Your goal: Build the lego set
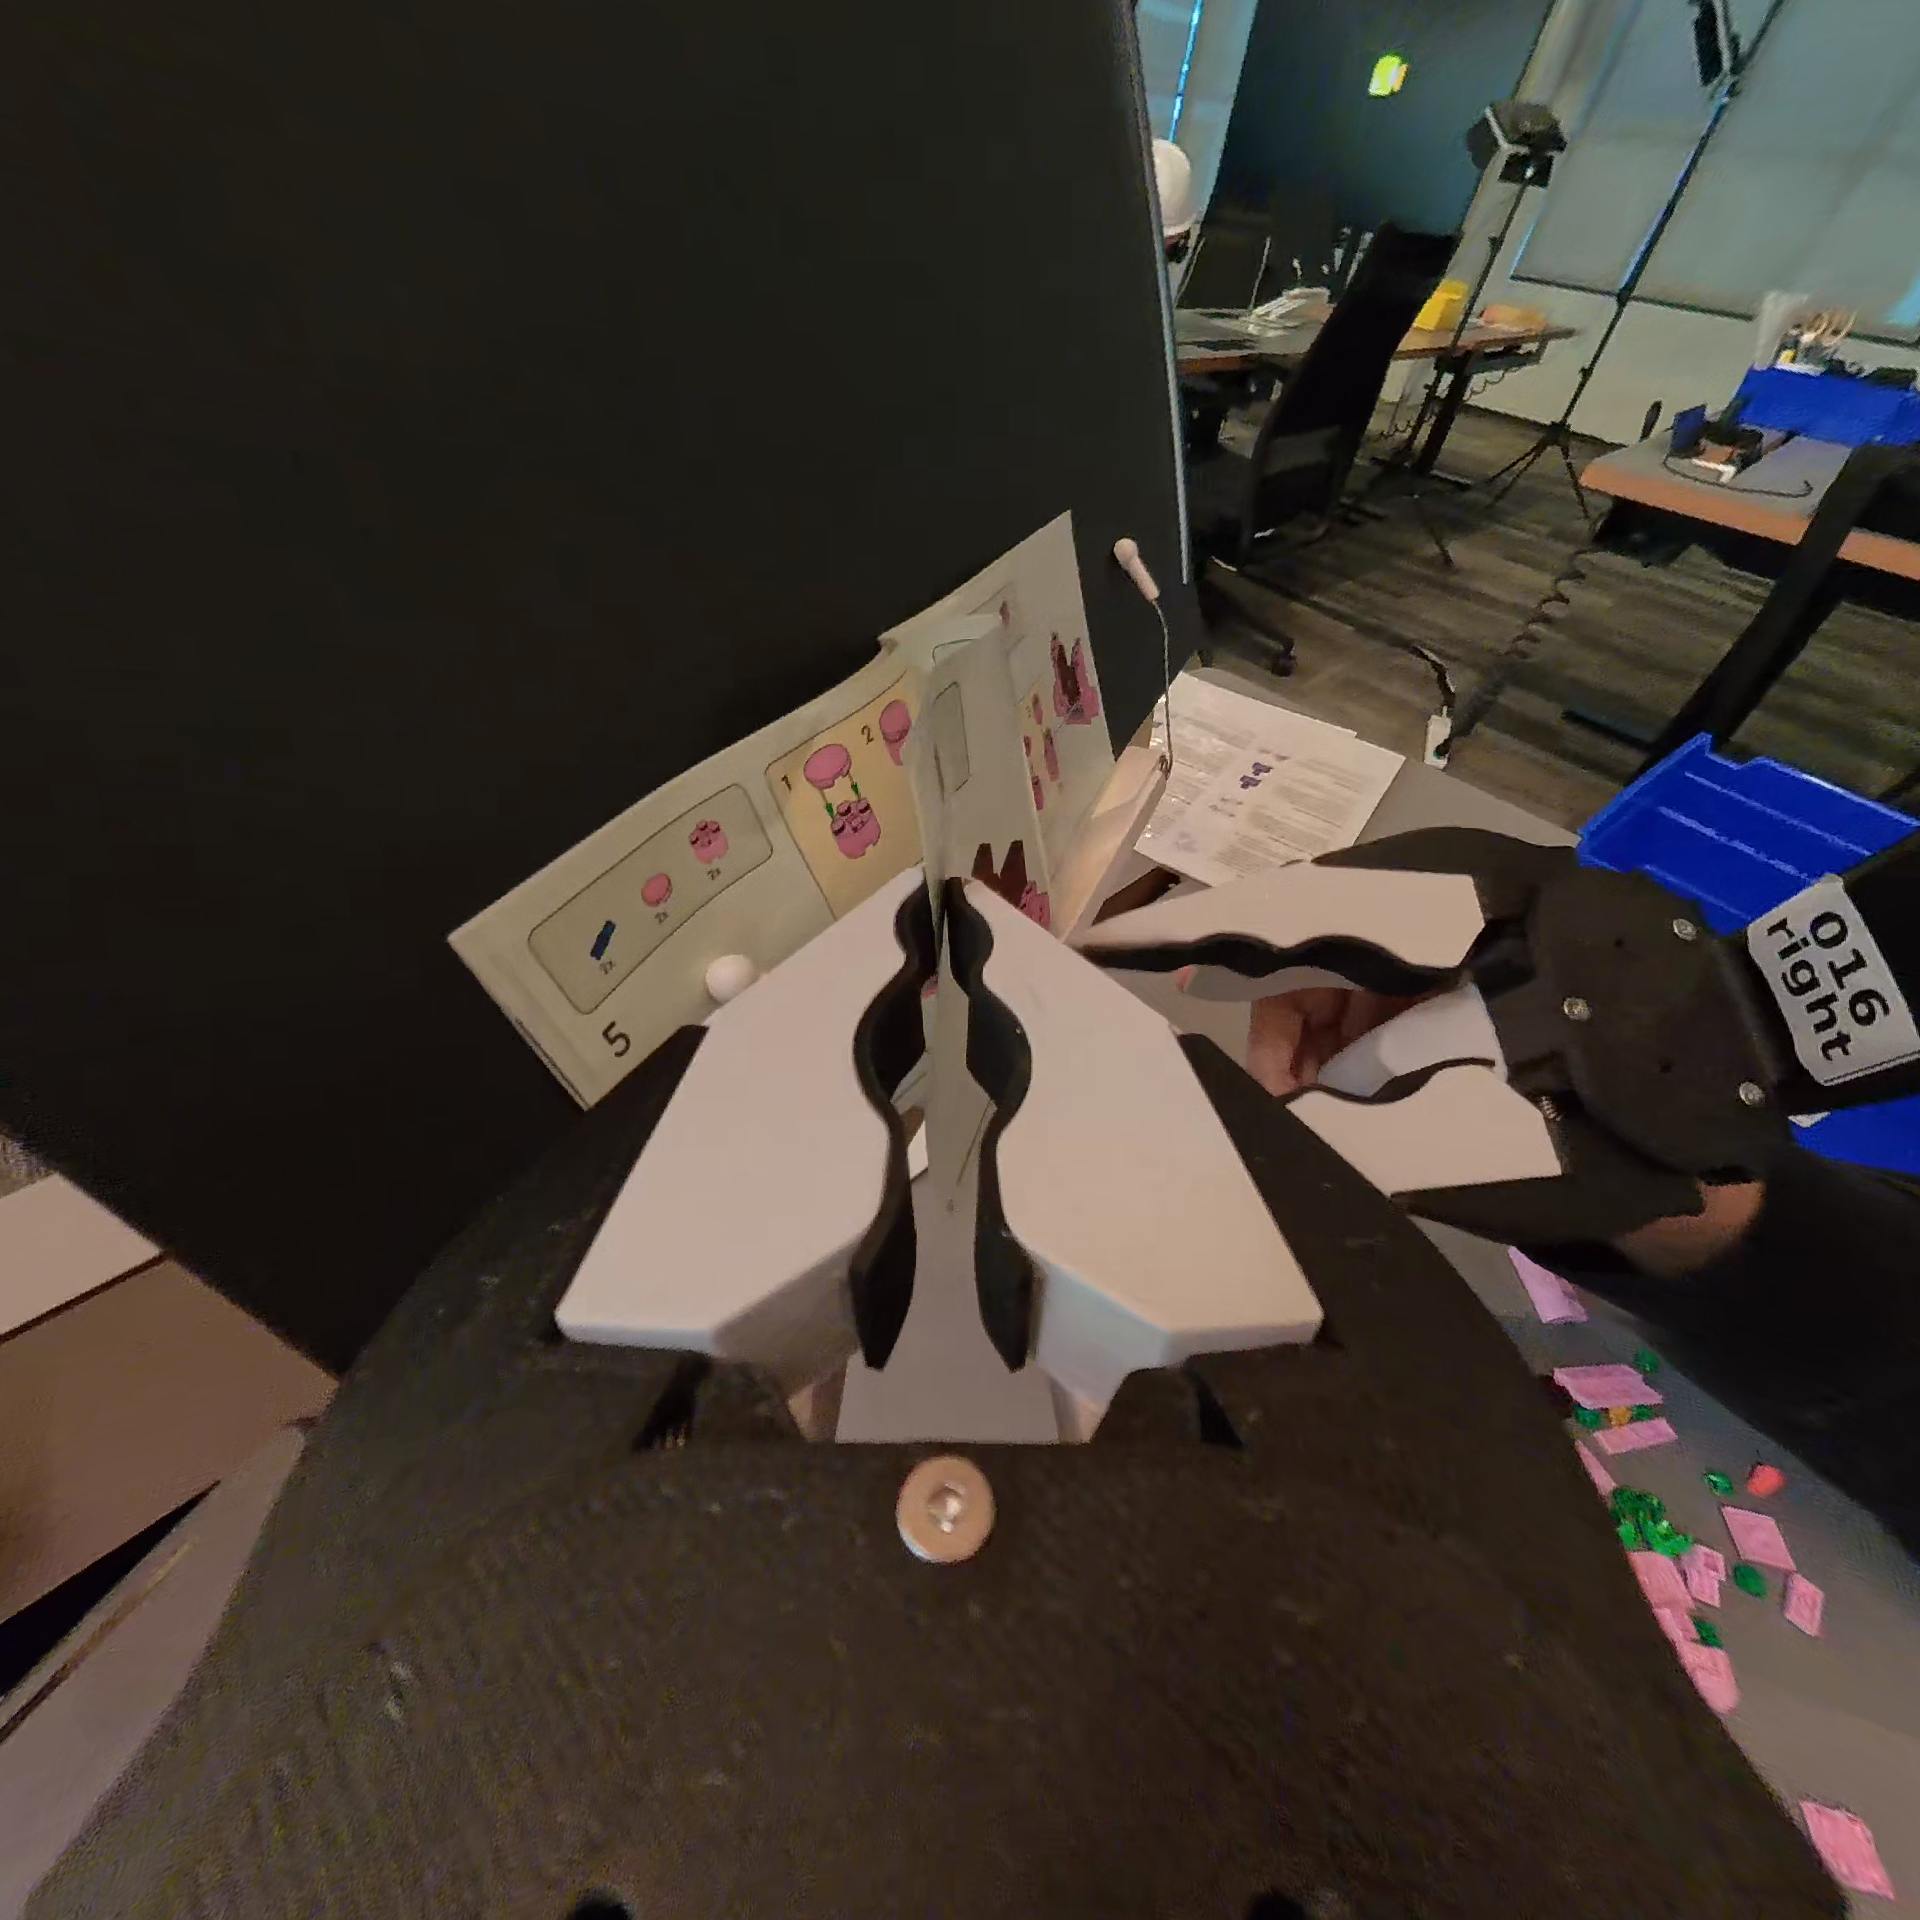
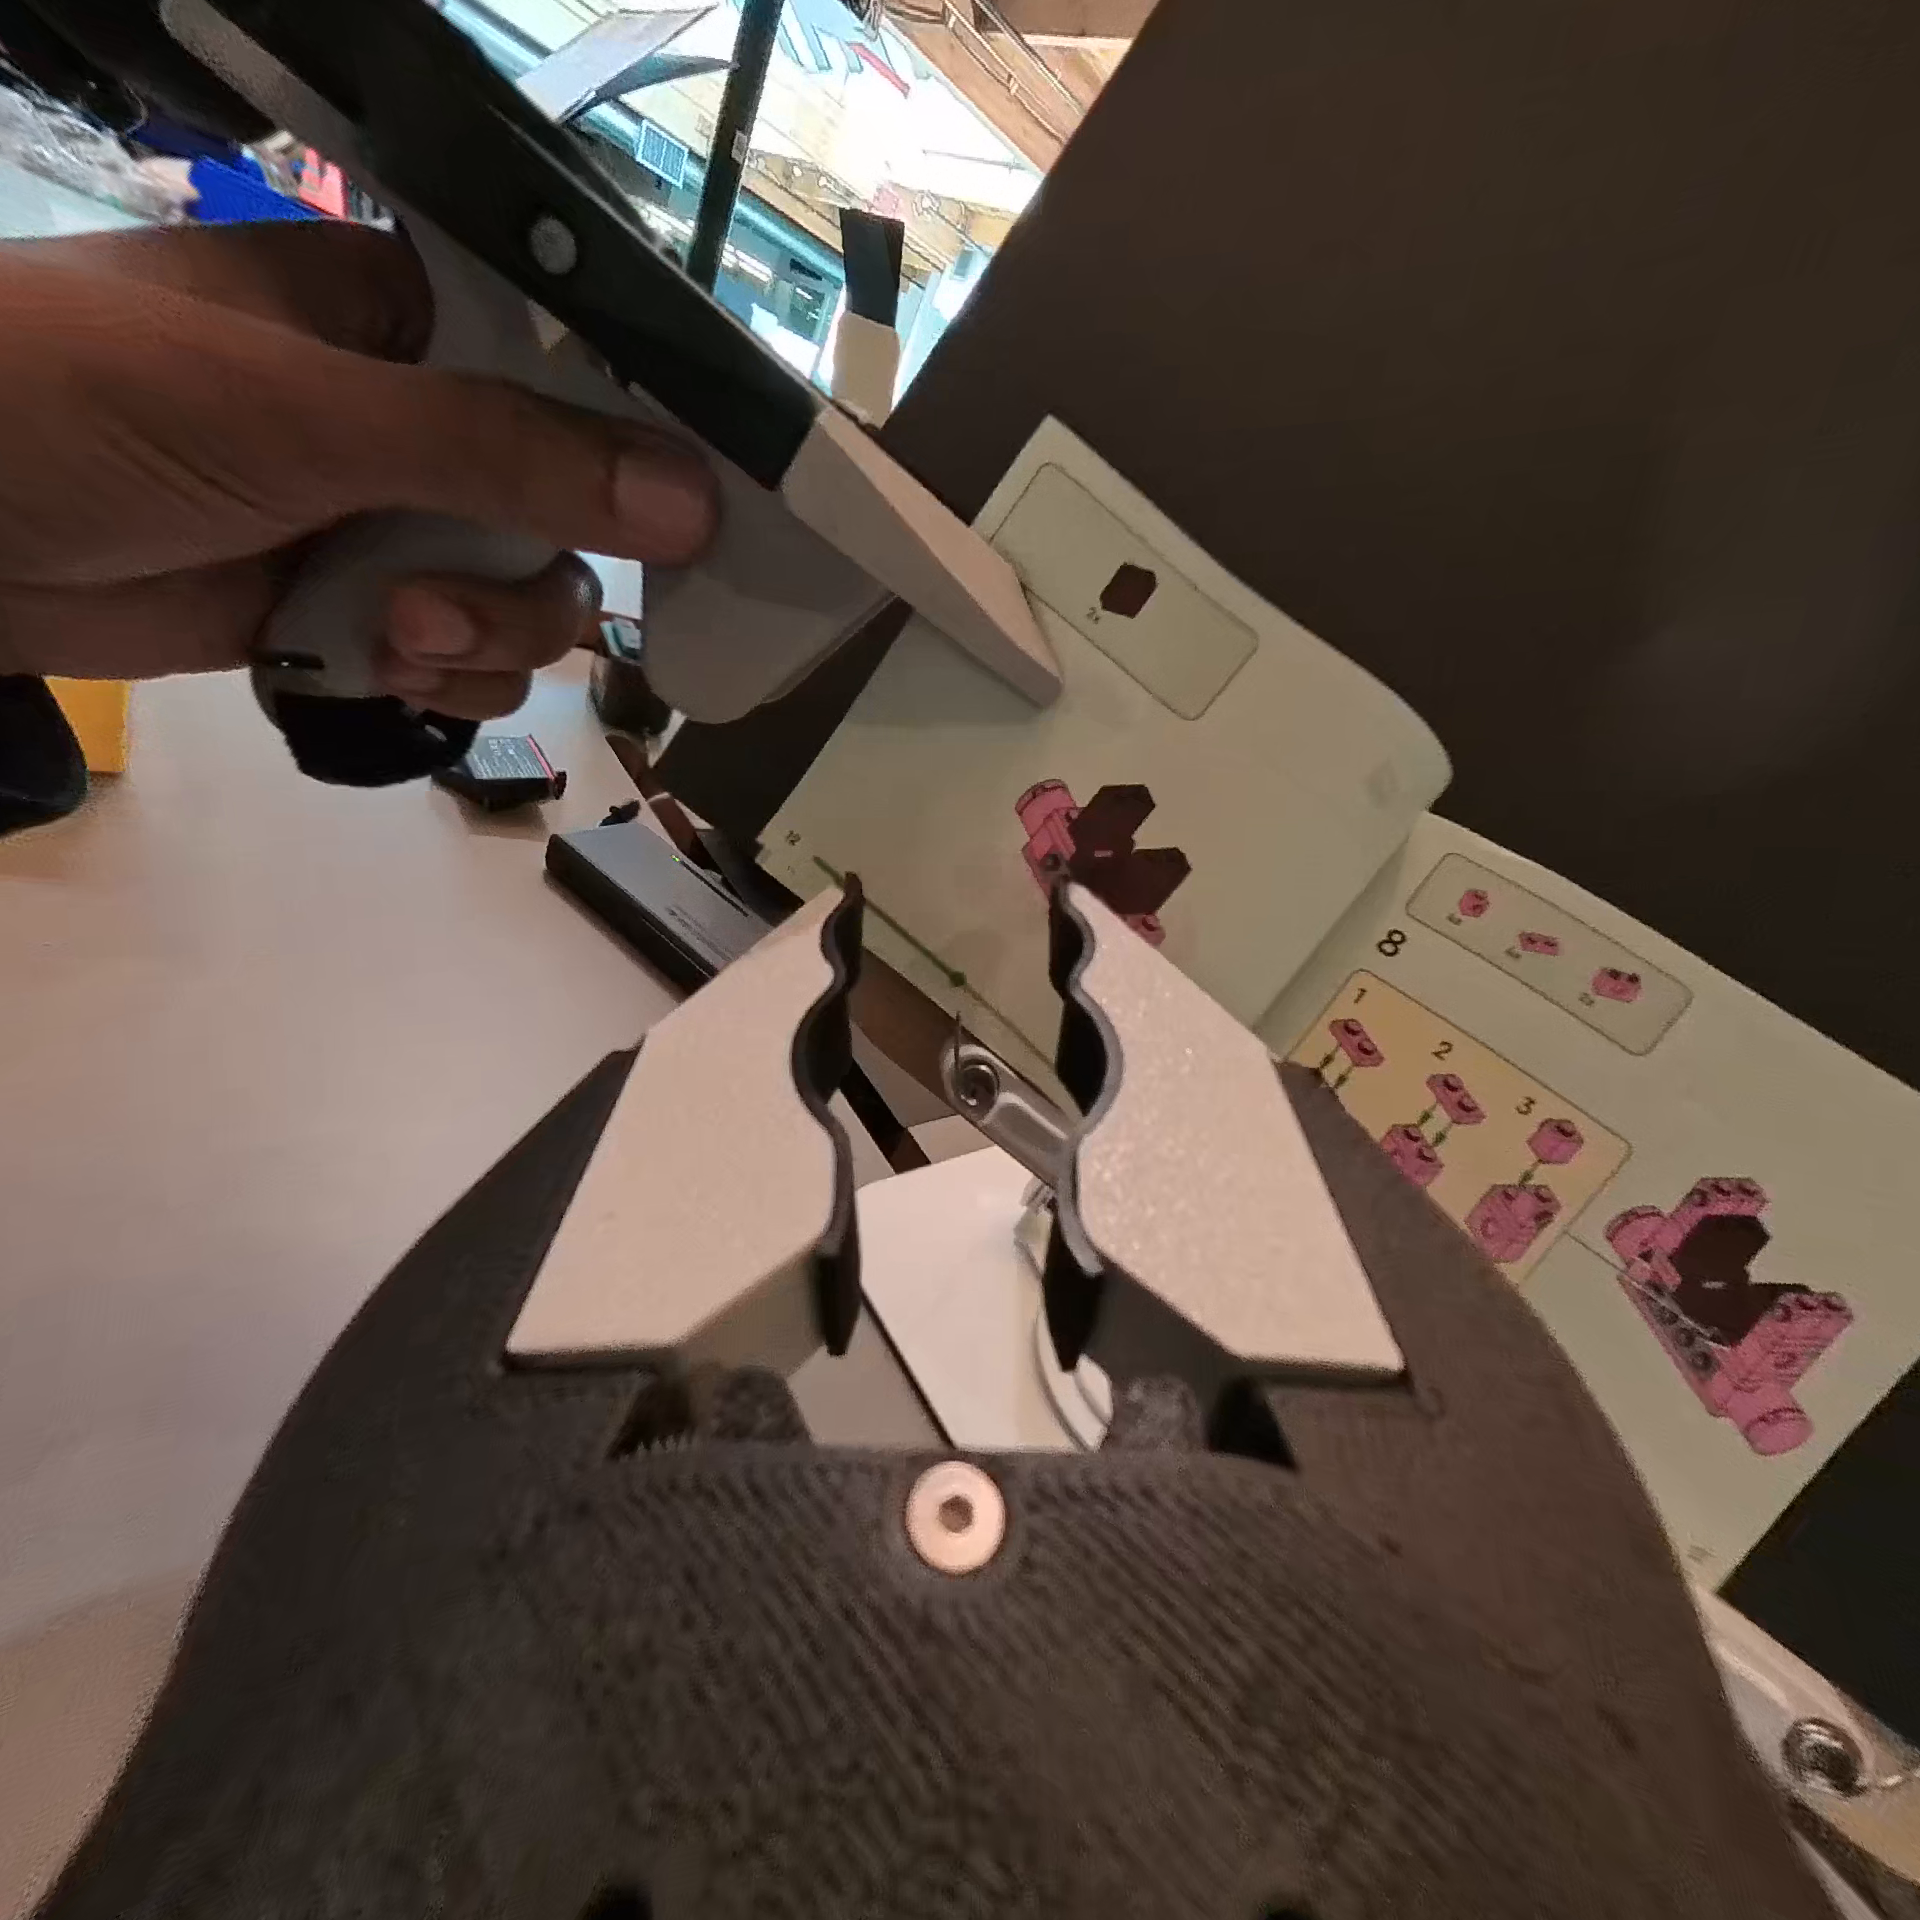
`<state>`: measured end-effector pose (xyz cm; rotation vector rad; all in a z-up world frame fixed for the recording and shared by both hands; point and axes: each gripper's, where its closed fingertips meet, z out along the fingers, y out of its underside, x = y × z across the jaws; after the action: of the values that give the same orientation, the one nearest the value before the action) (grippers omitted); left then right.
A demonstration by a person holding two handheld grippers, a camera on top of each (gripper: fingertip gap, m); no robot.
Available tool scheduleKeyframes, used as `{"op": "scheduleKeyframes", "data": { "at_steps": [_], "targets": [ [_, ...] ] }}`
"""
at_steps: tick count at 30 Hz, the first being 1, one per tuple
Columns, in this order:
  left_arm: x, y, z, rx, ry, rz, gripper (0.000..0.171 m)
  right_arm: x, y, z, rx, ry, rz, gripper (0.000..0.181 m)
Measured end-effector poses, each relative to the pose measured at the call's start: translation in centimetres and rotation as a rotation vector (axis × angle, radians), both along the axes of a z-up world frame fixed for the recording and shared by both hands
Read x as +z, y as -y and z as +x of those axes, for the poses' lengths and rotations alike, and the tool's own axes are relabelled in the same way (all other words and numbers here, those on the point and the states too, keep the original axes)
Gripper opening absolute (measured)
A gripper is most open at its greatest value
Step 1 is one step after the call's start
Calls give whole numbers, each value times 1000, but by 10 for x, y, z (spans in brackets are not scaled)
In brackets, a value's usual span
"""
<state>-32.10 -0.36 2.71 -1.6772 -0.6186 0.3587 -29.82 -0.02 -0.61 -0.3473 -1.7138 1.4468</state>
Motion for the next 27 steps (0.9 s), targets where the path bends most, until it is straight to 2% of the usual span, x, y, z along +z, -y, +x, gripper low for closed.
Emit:
{"op": "scheduleKeyframes", "data": {
  "at_steps": [5,8,11,14,16,18,22,26,27],
  "targets": [
    [12,-17,1,-49,-74,-44,0,-11,4,1,13,31,79,30],
    [6,-25,-12,-53,-169,-224,0,-12,-1,-8,-47,48,69,37],
    [0,-29,-27,2,-262,-362,0,-11,-1,-17,-97,85,-10,40],
    [9,-34,-32,63,-428,-336,0,-20,7,-24,-132,73,58,44],
    [9,-31,-32,69,-465,-397,0,-25,15,-26,-141,53,104,45],
    [16,-30,-28,48,-492,-364,0,-26,23,-27,-145,39,120,44],
    [20,-17,-32,31,-420,-274,0,-23,30,-35,-163,34,100,28],
    [12,-7,-42,64,-412,-303,0,-17,21,-42,-193,47,55,0],
    [12,-7,-44,73,-419,-310,0,-17,21,-41,-175,60,46,0]
  ]
}}
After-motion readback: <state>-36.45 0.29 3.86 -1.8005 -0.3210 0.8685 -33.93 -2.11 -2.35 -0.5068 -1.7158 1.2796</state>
